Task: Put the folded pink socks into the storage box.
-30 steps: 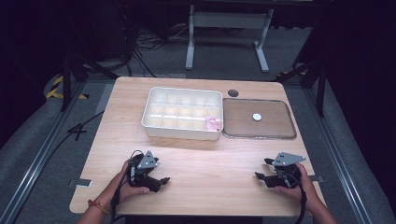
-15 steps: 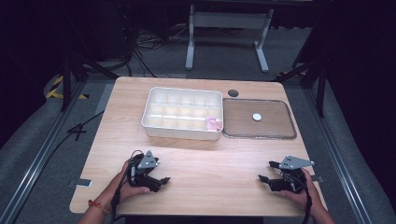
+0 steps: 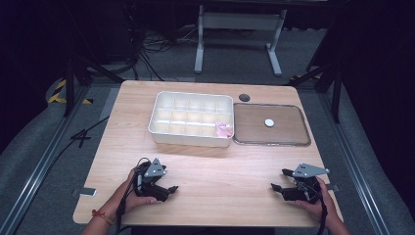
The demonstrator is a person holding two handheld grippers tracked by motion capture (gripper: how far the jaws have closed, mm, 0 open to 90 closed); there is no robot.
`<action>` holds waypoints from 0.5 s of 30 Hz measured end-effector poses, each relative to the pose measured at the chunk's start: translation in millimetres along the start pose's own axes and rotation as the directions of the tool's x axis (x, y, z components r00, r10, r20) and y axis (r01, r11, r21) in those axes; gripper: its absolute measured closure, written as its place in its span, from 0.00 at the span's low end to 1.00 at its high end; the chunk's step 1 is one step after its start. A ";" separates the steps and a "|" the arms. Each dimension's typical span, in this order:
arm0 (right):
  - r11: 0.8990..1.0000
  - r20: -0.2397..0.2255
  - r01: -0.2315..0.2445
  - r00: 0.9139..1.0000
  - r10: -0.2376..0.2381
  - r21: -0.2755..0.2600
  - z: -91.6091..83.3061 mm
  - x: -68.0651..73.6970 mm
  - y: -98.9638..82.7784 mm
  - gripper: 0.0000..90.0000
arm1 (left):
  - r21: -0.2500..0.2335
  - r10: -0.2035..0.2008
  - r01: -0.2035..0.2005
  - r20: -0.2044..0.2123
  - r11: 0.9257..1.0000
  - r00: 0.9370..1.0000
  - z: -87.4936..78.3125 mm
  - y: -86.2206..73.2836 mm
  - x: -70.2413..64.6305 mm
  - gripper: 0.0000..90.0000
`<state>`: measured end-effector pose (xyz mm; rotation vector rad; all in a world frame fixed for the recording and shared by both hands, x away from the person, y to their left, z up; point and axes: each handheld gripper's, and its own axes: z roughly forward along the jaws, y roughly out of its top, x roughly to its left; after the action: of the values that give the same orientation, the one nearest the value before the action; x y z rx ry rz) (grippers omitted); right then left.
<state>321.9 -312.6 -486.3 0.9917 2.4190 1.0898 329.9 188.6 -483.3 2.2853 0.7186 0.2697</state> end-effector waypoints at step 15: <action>1.000 0.003 -0.003 1.000 0.003 0.001 0.1 -0.4 0.1 0.28 | 0.000 -0.002 0.002 -0.001 1.000 1.000 0.0 0.0 -0.2 0.16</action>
<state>322.3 -312.7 -486.3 0.9969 2.4163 1.0877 329.7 188.5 -483.3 2.2842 0.7214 0.2700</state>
